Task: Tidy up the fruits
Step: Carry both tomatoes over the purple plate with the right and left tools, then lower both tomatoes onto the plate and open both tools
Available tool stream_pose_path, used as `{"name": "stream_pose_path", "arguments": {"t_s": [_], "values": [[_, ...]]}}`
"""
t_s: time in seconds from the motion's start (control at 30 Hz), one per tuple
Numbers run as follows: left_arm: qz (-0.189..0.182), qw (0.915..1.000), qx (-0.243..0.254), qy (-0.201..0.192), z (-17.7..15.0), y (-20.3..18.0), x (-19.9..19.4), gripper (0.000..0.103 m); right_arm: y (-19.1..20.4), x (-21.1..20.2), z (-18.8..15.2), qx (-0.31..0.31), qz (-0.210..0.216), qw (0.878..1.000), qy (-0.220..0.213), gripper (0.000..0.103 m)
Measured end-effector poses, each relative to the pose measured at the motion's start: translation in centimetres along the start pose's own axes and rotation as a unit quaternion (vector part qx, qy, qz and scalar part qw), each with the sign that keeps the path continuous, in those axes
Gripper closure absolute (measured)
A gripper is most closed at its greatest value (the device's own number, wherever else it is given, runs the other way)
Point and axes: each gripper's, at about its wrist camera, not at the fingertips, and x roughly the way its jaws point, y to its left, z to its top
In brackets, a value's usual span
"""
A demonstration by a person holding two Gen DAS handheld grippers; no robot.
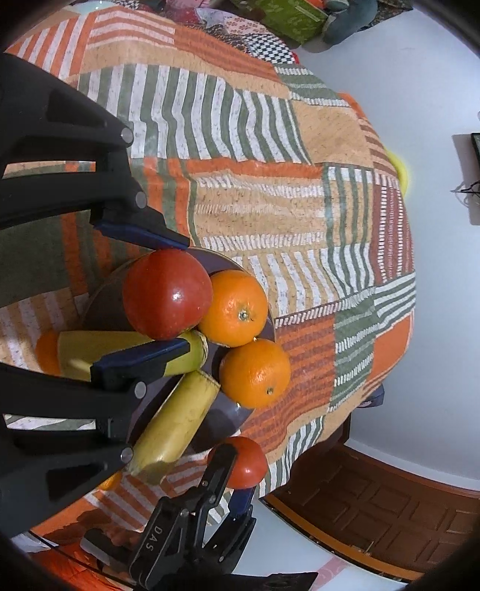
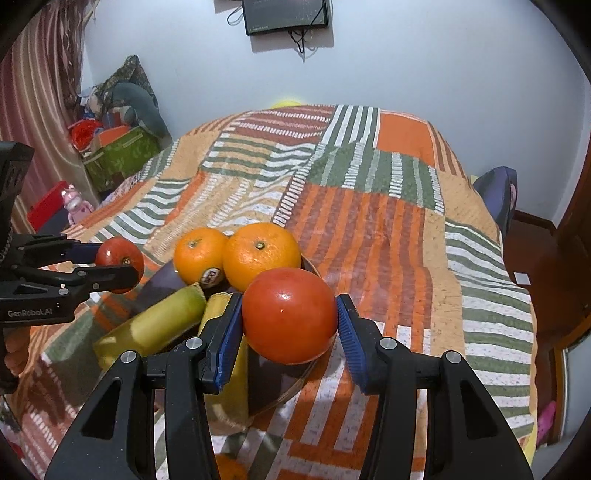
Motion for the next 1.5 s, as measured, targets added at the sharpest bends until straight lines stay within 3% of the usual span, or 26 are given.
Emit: {"name": "stream_pose_path", "arguments": {"t_s": [0.77,1.17,1.33,1.5], "values": [[-0.005,0.9989,-0.024,0.039,-0.4,1.1,4.4,0.055,-0.8,3.3,-0.1,0.007,0.016,0.999,0.031,0.057],[0.014,0.9998,0.010,0.008,-0.2,-0.3,2.0,0.048,-0.6,3.0,-0.1,0.007,0.013,0.999,0.037,0.057],[0.019,0.9998,0.005,0.003,-0.6,-0.1,0.3,0.048,-0.5,0.9,0.0,0.007,0.006,1.000,0.018,0.050],[0.025,0.9997,0.006,-0.005,-1.3,-0.2,-2.0,0.048,-0.4,-1.6,0.1,0.003,-0.004,1.000,0.007,0.050]]}}
